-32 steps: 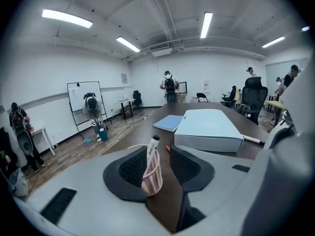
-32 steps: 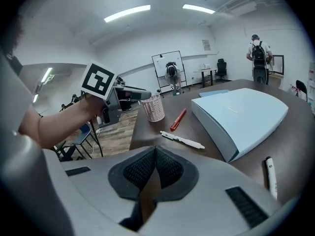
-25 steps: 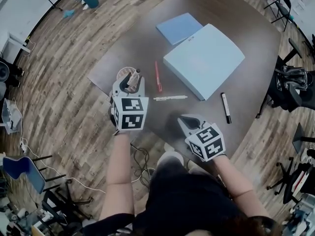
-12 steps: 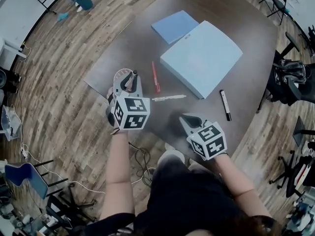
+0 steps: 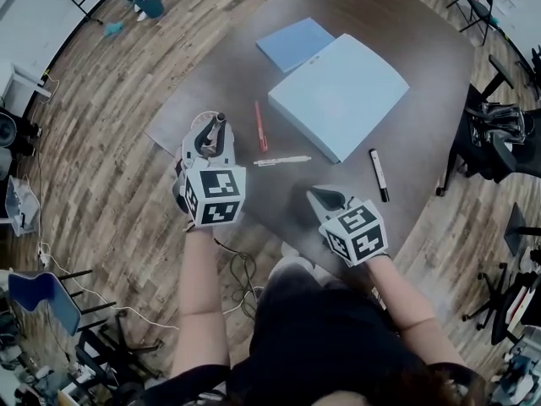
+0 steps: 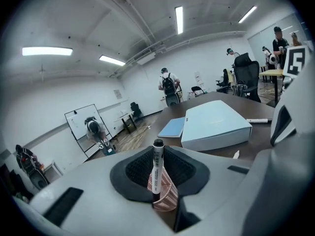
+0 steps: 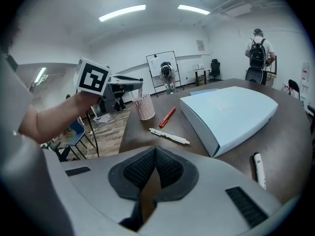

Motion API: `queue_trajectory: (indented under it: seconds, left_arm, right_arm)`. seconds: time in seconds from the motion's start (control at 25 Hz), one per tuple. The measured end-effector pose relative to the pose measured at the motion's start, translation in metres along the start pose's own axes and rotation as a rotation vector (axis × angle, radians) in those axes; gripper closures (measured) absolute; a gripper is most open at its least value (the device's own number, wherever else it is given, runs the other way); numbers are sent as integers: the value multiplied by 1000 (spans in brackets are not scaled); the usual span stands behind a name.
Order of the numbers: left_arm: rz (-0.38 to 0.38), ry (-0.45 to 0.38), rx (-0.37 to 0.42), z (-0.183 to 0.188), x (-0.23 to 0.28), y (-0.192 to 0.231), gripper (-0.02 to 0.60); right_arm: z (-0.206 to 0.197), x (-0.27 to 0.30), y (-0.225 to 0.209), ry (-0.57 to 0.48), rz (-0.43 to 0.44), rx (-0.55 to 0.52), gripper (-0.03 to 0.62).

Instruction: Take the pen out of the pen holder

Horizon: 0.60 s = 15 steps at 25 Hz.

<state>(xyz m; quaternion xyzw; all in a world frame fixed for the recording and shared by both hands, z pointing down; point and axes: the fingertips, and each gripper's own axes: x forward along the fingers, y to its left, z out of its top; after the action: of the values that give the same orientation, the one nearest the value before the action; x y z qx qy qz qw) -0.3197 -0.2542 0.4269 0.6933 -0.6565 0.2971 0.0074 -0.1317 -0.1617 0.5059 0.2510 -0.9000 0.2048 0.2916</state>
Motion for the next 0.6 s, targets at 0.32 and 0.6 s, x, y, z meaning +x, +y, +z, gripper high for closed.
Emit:
queue_trajectory:
  seconds: [0.32,0.6]
  left_arm:
    - [39,-101,33,54,-49,-12,499]
    - [-56,-167,168,89,-77,-65,499]
  right_arm:
    - [11,-33,-15,-76,-3,-16,576]
    - [-2,-59,-32,-101,-29,6,576]
